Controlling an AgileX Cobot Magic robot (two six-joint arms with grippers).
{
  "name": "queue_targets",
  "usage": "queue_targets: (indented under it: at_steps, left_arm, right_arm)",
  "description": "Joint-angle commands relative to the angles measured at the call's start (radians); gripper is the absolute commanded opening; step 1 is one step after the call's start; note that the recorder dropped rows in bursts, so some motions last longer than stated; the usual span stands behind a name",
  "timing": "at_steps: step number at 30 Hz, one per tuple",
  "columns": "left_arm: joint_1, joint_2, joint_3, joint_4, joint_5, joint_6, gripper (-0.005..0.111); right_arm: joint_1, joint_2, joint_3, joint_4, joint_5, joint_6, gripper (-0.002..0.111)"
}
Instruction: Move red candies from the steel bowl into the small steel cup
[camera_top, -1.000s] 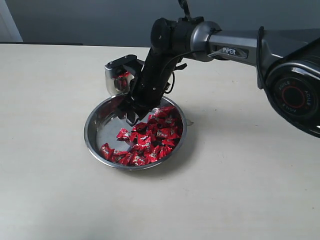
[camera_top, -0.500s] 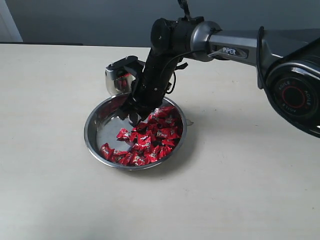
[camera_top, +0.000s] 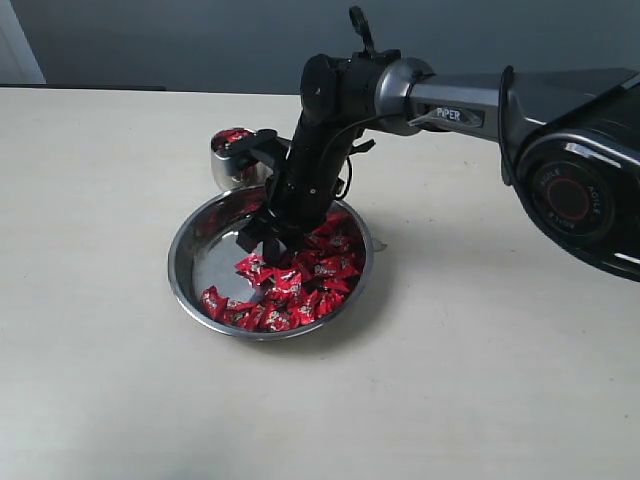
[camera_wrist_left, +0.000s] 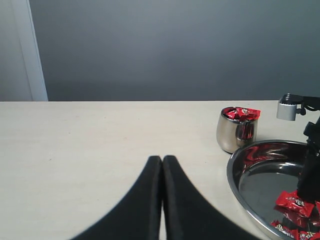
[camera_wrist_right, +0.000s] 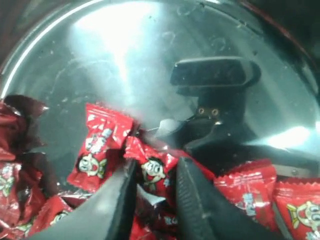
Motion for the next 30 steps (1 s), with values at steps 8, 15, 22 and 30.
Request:
queue_targets:
  at_steps: [8,15,22,30]
  left_arm:
    - [0.001,-0.005,0.001,0.0,-0.008,-0.004,0.0]
    - [0.001,-0.005,0.001,0.0,-0.008,-0.004,0.0]
    - [0.001,-0.005,0.001,0.0,-0.008,-0.004,0.0]
    - [0.001,-0.005,0.001,0.0,-0.006,-0.004,0.0]
  right_arm:
    - [-0.003,-0.048,-0.004,0.003,-0.121,-0.002,-0.001]
    - [-0.003,-0.117,-0.004,0.001,-0.263,-0.002,-0.001]
    - [-0.003,-0.12,-0.004,0.008,-0.567,-0.002,-0.001]
    - [-0.003,-0.084,-0.004,0.06,-0.738,-0.003,-0.001]
